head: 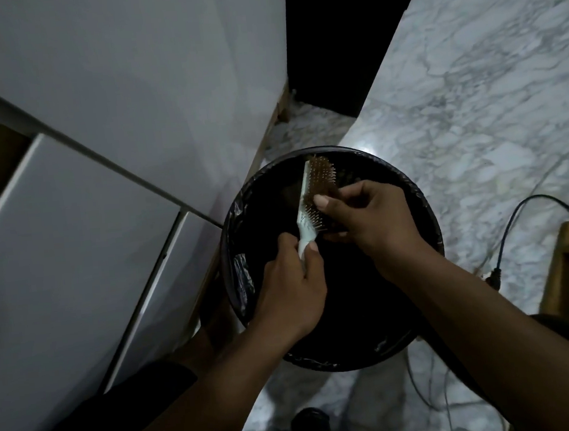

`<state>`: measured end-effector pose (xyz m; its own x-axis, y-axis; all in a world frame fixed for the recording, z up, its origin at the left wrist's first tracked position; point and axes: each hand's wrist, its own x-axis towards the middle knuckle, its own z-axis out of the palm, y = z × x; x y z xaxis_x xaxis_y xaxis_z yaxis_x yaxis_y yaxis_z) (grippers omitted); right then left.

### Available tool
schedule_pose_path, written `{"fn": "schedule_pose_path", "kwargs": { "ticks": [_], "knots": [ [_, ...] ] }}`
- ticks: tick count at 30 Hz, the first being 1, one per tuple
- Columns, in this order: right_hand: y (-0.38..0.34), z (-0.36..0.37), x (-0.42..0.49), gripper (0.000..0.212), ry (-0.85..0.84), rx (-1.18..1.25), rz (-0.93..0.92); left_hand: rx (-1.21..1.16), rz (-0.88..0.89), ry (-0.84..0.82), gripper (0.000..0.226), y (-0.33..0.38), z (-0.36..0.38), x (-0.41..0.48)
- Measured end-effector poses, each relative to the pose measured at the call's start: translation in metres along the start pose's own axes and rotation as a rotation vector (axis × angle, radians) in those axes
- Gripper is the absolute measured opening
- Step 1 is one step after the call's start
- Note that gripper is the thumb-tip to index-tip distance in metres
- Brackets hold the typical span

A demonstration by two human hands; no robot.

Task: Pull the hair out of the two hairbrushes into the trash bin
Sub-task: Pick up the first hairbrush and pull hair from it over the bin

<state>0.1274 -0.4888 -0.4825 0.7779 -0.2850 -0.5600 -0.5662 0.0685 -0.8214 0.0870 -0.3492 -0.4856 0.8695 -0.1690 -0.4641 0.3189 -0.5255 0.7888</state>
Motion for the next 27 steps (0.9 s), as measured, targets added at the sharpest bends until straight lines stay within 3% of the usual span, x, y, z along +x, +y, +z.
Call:
{"fn": "schedule_pose_path", "kwargs": {
  "ticks": [3, 11, 15, 20, 23, 27],
  "knots": [
    [0.003, 0.004, 0.001, 0.018, 0.036, 0.037, -0.016, -0.014, -0.008, 0.008, 0.023, 0.0, -0.002, 0.002],
    [0.003, 0.002, -0.005, 0.019, -0.095, 0.345, 0.159, -0.047, -0.052, 0.046, 0.025, -0.007, -0.004, 0.005],
    [-0.008, 0.006, -0.004, 0.009, -0.128, 0.462, 0.222, -0.11, -0.089, 0.068, 0.029, -0.006, -0.005, 0.011],
    [-0.01, 0.01, -0.009, 0.05, -0.093, 0.128, -0.042, 0.057, 0.028, 0.054, 0.023, -0.003, -0.004, 0.006],
    [-0.005, 0.01, -0.007, 0.016, 0.042, 0.014, -0.193, 0.091, 0.09, 0.057, 0.023, -0.001, -0.001, 0.003],
    [-0.004, 0.003, -0.005, 0.022, 0.078, 0.052, -0.221, 0.037, 0.11, 0.055, 0.022, 0.003, -0.002, 0.003]
  ]
}}
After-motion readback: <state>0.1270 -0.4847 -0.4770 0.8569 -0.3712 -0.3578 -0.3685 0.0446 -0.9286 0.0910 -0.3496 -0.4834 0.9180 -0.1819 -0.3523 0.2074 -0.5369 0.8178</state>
